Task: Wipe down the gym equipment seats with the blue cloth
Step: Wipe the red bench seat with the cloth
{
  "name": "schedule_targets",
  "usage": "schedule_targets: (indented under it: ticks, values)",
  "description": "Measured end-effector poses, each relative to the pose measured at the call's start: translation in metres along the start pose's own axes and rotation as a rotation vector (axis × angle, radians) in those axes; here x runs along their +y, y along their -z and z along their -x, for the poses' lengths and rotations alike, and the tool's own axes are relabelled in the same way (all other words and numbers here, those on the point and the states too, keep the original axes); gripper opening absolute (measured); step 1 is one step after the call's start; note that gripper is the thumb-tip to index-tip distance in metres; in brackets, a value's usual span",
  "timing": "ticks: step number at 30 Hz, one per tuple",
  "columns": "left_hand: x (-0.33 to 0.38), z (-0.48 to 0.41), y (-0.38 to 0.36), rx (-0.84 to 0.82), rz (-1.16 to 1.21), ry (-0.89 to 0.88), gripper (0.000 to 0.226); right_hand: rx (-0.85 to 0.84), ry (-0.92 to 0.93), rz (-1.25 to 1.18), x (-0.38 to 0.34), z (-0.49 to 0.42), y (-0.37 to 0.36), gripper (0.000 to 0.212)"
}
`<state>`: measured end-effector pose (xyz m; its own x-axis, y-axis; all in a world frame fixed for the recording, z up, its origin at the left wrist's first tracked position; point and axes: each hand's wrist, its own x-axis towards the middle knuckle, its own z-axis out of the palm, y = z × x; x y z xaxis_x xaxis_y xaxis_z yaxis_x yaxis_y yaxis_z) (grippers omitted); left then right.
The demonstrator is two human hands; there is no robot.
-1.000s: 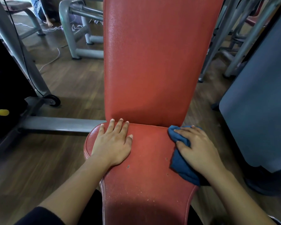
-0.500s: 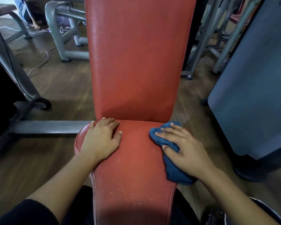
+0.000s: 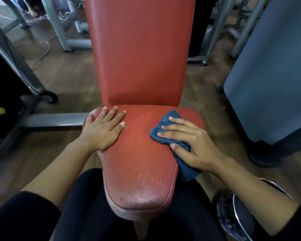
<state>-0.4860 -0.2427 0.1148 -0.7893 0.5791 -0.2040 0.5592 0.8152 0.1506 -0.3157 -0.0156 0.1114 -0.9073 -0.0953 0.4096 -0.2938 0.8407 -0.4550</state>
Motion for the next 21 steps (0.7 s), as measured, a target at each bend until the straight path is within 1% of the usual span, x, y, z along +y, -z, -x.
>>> schedule_targets:
  ticks: [2, 4, 9, 11, 15, 17, 19, 21]
  values:
    - [0.0, 0.001, -0.001, 0.009, -0.004, 0.001, 0.051, -0.018, 0.035, -0.022, -0.005, 0.004, -0.001, 0.036]
    - [-0.001, 0.003, -0.001, 0.021, 0.01, -0.014, 0.051, -0.066, 0.023, -0.015, -0.003, 0.002, 0.002, 0.037]
    - [-0.003, 0.004, -0.002, 0.04, 0.028, -0.013, 0.05, -0.142, -0.129, 0.039, -0.013, -0.016, 0.002, 0.048]
    - [-0.002, 0.002, -0.003, 0.049, 0.017, -0.007, 0.049, -0.144, -0.156, 0.023, -0.03, -0.021, -0.001, 0.047]
    - [-0.005, 0.008, -0.005, 0.068, 0.037, -0.02, 0.049, -0.19, -0.114, -0.031, -0.069, -0.022, -0.019, 0.046]
    - [-0.008, 0.014, -0.005, 0.068, 0.057, -0.02, 0.049, -0.216, -0.124, -0.03, -0.075, -0.021, -0.022, 0.047]
    - [-0.01, 0.015, -0.005, 0.062, 0.055, -0.013, 0.05, -0.206, -0.144, -0.016, -0.067, -0.021, -0.019, 0.046]
    - [-0.009, 0.013, -0.005, 0.058, 0.034, -0.012, 0.051, -0.17, -0.202, 0.018, -0.054, -0.024, -0.014, 0.046]
